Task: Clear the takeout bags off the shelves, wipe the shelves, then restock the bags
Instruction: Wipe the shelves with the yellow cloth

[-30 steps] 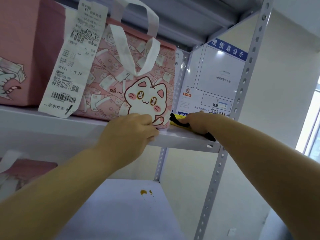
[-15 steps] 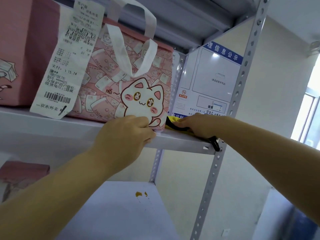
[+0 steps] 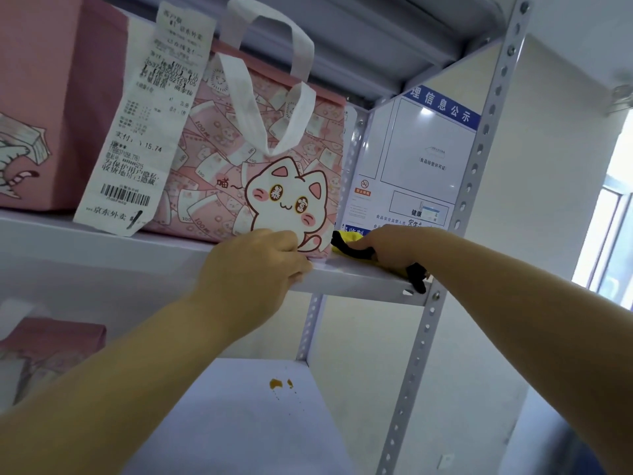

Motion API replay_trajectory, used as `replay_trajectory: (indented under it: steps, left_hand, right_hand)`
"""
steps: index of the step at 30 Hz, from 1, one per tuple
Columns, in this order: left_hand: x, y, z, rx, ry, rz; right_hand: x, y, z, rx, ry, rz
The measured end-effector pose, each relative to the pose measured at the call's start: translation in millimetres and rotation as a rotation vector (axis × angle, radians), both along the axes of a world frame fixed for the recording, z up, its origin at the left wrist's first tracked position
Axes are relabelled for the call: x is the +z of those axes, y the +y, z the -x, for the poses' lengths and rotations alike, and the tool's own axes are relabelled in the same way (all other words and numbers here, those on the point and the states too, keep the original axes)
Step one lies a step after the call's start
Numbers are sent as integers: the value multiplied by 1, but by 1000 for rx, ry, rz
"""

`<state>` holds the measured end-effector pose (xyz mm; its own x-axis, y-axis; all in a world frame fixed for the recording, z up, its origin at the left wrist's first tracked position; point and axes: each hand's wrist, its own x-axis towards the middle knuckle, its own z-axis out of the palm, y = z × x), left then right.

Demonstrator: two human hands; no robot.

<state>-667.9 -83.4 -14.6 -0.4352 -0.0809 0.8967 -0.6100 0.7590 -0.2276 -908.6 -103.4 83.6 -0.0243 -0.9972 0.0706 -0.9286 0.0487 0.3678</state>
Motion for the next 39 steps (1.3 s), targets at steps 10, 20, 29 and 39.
replay_trajectory:
  steps: [10, 20, 29, 39]
  left_hand:
    - [-2, 3, 2, -14, 44, -53]
    - [-21, 35, -13, 65, -19, -133]
    - [-94, 62, -49, -7, -107, -294]
    - [-192, 38, -64, 206, -298, -786]
  right_hand:
    - [-14, 86, -51, 165, 233, 164]
    - [-79, 164, -30, 289, -167, 611]
    - [-180, 189, -39, 412, -271, 685]
    - [-291, 136, -63, 243, -296, 319]
